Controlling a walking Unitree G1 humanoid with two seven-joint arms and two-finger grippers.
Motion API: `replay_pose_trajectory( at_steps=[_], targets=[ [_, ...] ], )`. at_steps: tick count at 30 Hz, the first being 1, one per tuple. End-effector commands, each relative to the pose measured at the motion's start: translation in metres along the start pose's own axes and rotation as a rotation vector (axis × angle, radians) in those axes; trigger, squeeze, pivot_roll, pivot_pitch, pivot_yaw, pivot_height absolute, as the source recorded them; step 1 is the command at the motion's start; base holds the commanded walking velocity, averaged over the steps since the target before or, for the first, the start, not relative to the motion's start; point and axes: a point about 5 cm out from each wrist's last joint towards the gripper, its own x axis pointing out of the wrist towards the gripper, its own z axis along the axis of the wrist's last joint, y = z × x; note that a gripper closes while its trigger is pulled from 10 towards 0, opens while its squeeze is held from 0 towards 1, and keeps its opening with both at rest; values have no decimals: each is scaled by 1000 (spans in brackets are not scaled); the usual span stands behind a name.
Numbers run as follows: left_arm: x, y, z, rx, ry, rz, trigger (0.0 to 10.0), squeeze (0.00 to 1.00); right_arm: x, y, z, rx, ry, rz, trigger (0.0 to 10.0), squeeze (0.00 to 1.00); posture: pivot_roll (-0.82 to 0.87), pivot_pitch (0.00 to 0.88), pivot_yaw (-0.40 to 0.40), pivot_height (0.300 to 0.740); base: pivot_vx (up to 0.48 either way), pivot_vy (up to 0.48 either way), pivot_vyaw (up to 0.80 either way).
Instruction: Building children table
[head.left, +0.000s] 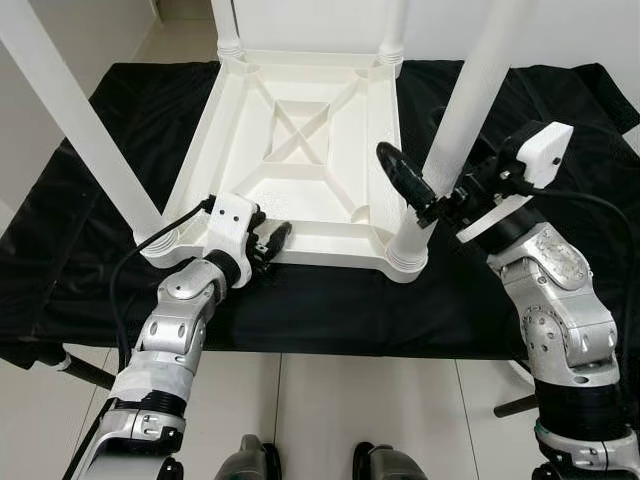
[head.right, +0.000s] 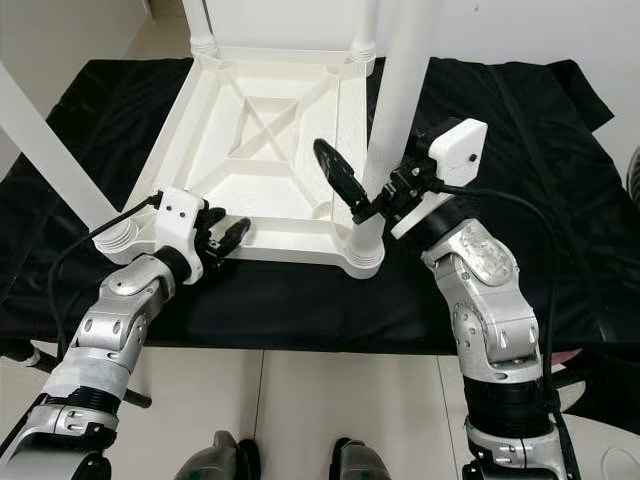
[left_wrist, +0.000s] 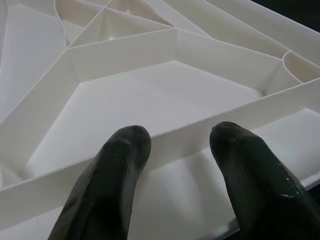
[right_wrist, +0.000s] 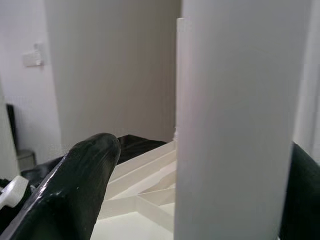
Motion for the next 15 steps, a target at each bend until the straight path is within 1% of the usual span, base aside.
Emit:
replay_pose_trajectory(
  at_steps=[1,2,3,4,7,8,9,10,11,12,13,15],
  targets=[
    [-4,19,-6,-12,27,309,10000,0,-1,2,3,-4,-5,-8,9255,0,-77,134,43,740,0,0,0],
    [-4,23,-3,-15,17,332,10000,0,0,2,5,-5,-14,-29,10000,0,-83,127,48,740,0,0,0],
    [-4,23,-3,-15,17,332,10000,0,0,2,5,-5,-14,-29,10000,0,-83,127,48,740,0,0,0],
    [-3,30,2,-24,0,378,10000,0,1,2,8,-22,-21,-54,10000,0,-86,127,49,740,0,0,0],
    [-2,34,4,-30,-5,401,10000,0,1,2,8,-35,-19,-63,10000,0,-86,127,49,740,0,0,0],
    [-2,36,4,-40,-9,416,10000,0,1,2,9,-42,-17,-76,6667,0,-85,129,46,740,0,0,0],
    [-2,36,4,-40,-9,416,10000,0,1,2,9,-42,-17,-76,6667,0,-85,129,46,740,0,0,0],
    [-2,39,3,-69,-16,442,10000,0,0,1,10,-52,-12,-96,5922,0,-85,129,46,740,0,0,0],
    [-2,39,3,-69,-16,442,10000,0,0,1,10,-52,-12,-96,5922,0,-85,129,46,740,0,0,0],
    [-3,42,3,-104,-22,463,10000,0,0,2,11,-50,-8,-113,5098,0,-87,132,45,740,0,0,0],
    [-4,43,2,-127,-27,476,10000,0,-1,3,12,-51,-4,-126,5804,0,-87,135,41,740,0,0,0],
    [-4,43,2,-127,-27,476,10000,0,-1,3,12,-51,-4,-126,5804,0,-87,135,41,740,0,0,0]
  ],
)
